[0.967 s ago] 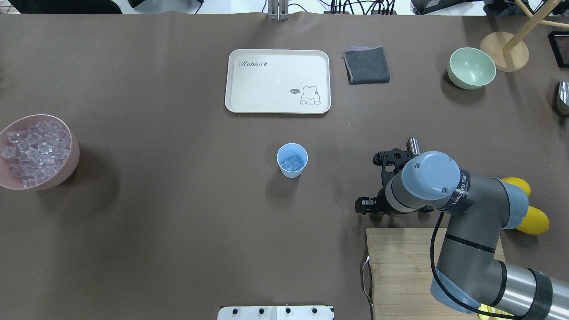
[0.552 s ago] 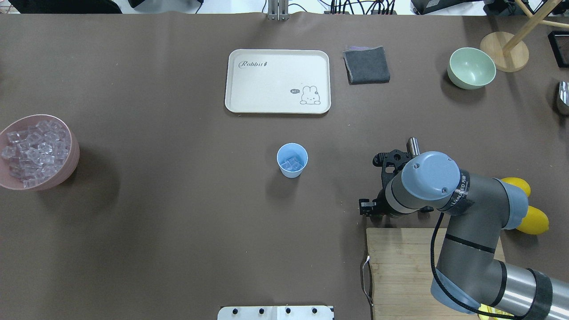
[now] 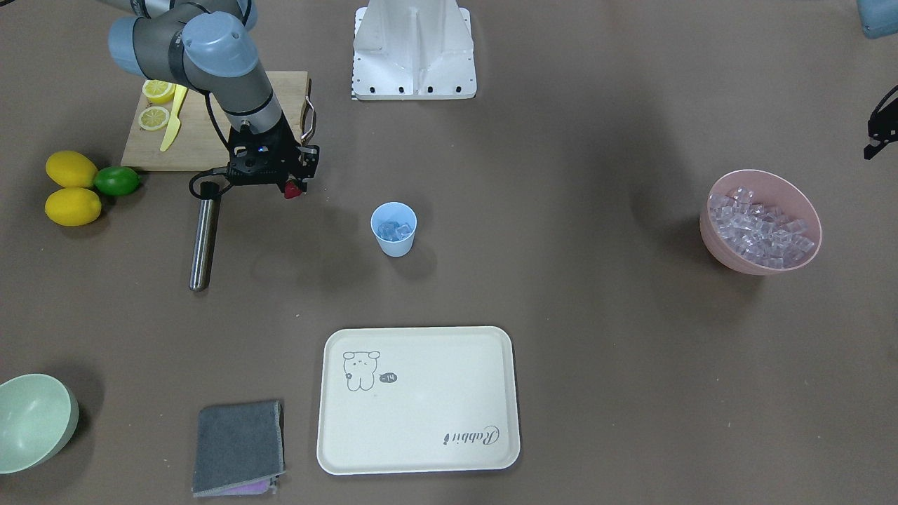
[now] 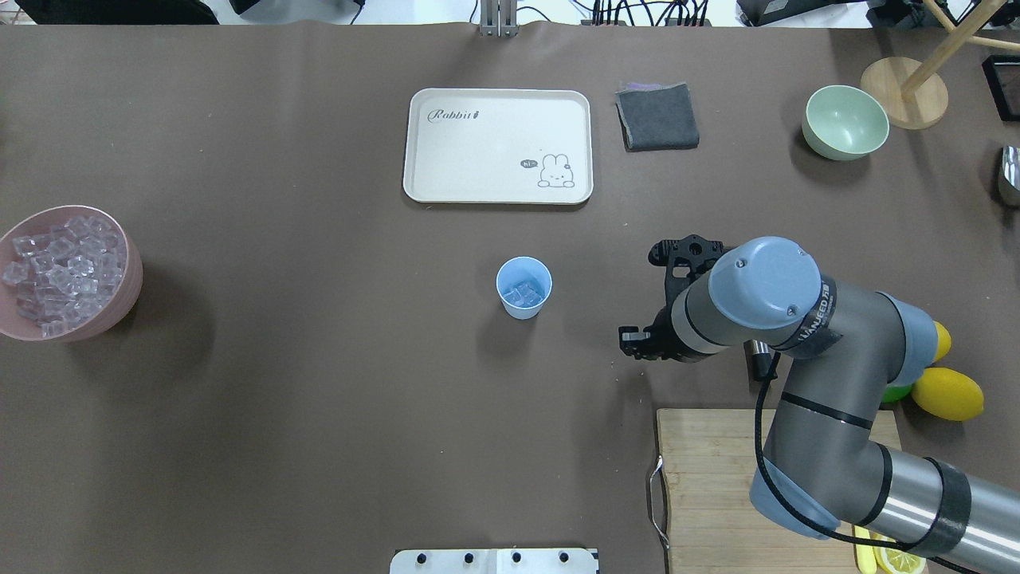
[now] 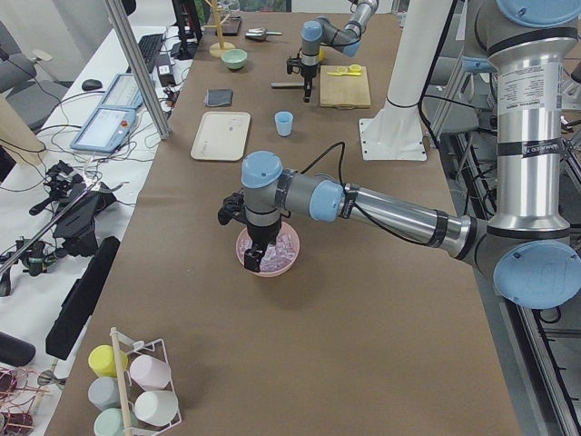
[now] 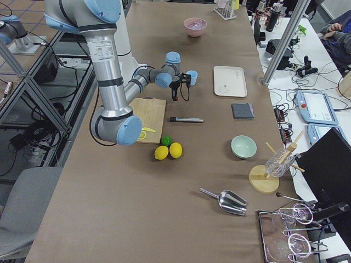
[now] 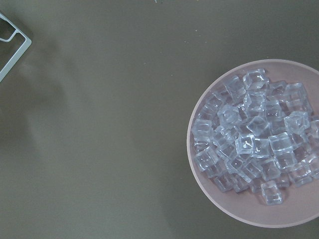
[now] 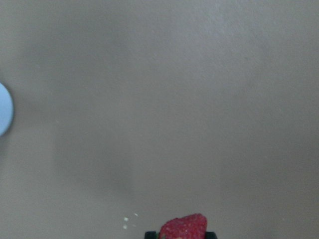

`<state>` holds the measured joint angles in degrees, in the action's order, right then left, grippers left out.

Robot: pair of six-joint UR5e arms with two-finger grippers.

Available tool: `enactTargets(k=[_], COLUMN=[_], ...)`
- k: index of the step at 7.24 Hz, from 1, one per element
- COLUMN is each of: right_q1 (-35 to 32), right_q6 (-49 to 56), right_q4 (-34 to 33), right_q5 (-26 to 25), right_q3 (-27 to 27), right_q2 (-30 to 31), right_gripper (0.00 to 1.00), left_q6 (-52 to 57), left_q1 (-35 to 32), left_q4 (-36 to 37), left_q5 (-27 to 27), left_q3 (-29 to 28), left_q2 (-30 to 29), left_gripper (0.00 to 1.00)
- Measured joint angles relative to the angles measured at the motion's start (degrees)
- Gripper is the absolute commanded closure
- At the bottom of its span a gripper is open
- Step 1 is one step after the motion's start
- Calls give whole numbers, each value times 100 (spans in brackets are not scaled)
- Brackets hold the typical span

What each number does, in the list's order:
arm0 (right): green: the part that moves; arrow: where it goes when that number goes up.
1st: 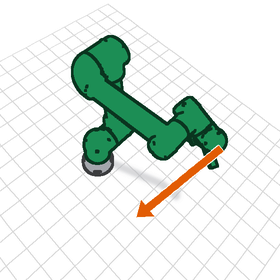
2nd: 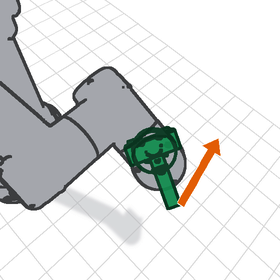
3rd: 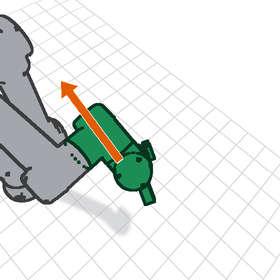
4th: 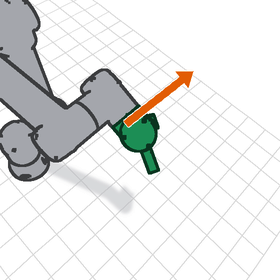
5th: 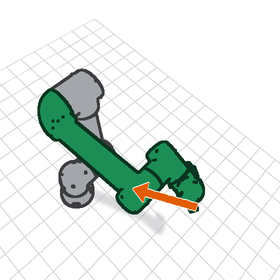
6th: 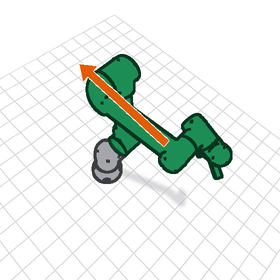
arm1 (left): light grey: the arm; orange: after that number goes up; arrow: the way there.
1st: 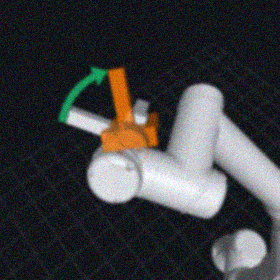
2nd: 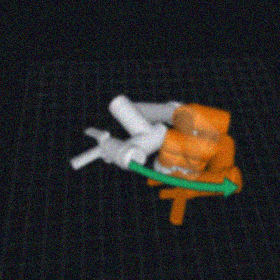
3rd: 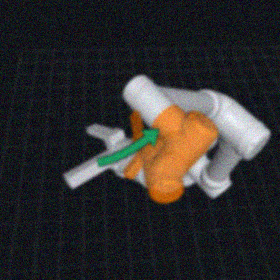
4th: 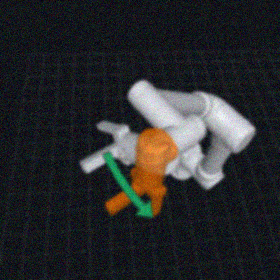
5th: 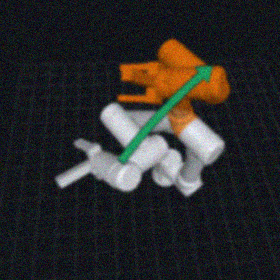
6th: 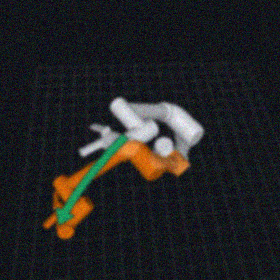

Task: Mash ice and strawberries in cup
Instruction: 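Carry the strawberry with the right gripper over the blue cup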

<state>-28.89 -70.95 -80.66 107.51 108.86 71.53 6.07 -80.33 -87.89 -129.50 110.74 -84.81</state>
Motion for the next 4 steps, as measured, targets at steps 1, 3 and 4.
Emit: enactTargets(k=[1, 3, 4], right_q1=[-155, -466, -575], right_q6=[-87, -231, -407], right_q4=[-7, -22, -24], right_q5=[-21, -52, -83], right_q3=[-1, -94, -232], right_q2=[-245, -791, -1121], right_gripper=[100, 100, 100], left_q6=[0, 0, 2], left_q1=[0, 13, 37], left_q4=[0, 0, 0], left_q5=[2, 3, 4], left_q3=[0, -5, -7], left_q2=[0, -1, -1], left_gripper=[1, 1, 1])
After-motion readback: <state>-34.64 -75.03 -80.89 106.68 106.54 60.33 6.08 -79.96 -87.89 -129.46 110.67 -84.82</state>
